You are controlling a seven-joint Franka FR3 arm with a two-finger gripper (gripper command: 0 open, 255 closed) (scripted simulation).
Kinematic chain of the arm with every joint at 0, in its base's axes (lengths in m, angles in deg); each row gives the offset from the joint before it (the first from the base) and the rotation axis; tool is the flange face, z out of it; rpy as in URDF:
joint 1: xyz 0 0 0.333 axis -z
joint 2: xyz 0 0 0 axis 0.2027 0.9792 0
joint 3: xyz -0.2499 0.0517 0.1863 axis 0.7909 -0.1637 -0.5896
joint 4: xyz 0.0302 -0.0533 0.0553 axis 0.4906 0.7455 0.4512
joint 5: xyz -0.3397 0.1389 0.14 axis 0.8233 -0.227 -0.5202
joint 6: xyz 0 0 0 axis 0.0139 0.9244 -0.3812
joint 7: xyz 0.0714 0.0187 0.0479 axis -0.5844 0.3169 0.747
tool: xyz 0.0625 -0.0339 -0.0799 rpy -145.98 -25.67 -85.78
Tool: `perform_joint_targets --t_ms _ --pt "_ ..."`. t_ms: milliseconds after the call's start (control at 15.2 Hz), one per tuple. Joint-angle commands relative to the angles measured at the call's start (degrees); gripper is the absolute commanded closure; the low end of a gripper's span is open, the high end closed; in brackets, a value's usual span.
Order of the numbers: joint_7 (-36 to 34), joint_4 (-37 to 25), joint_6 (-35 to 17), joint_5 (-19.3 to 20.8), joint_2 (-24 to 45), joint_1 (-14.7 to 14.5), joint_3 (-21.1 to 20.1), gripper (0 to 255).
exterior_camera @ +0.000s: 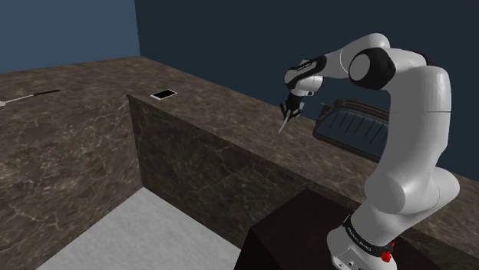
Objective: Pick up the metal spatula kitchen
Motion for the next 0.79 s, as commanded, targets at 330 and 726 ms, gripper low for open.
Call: perform_joint_targets --t_ms 330,726 --pt "-0.4 -1.45 4.08 0.56 -2.68 -0.16 0.33 255" --pt "-0.75 -3.23 7.79 0.99 -4.64 -0.26 0.55 255"
